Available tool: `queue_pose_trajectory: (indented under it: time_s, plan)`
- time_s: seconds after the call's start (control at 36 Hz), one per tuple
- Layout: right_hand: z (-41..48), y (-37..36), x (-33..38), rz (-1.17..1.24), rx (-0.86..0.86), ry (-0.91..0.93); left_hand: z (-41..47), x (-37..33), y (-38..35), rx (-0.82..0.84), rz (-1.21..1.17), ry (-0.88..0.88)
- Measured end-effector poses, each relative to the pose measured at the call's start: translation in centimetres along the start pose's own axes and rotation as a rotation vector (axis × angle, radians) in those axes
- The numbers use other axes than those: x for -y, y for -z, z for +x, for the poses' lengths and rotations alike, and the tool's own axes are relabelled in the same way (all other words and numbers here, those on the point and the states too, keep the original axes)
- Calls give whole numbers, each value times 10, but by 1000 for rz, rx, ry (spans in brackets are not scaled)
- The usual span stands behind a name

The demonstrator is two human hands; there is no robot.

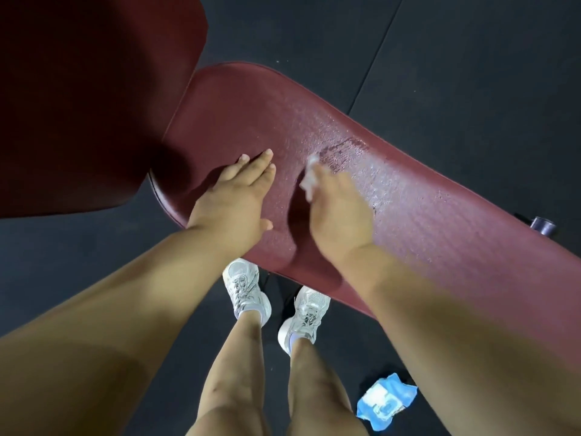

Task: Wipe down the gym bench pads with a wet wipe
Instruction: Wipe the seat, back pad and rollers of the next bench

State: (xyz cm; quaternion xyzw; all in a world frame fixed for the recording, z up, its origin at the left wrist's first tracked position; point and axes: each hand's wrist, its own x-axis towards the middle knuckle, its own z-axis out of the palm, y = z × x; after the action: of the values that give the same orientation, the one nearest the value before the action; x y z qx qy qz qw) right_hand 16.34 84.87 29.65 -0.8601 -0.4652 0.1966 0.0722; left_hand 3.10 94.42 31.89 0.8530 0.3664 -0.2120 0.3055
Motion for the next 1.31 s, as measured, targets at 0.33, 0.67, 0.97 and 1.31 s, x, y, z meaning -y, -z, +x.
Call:
queue_pose_trajectory:
  time_s: [0.33,0.67,0.97,1.31]
  plan:
    - [-10,19,-43,17,-18,-72,-42,28,-19,-58,-166,57]
    - [-78,-14,-14,-97,166,548,-42,24,-26,-54,-191,116]
    - [55,16,-20,-12,-188,-271,-40,25,-33,-175,-192,122]
    - [62,16,-3,-230,81,624,-56,21,-51,-291,-328,267]
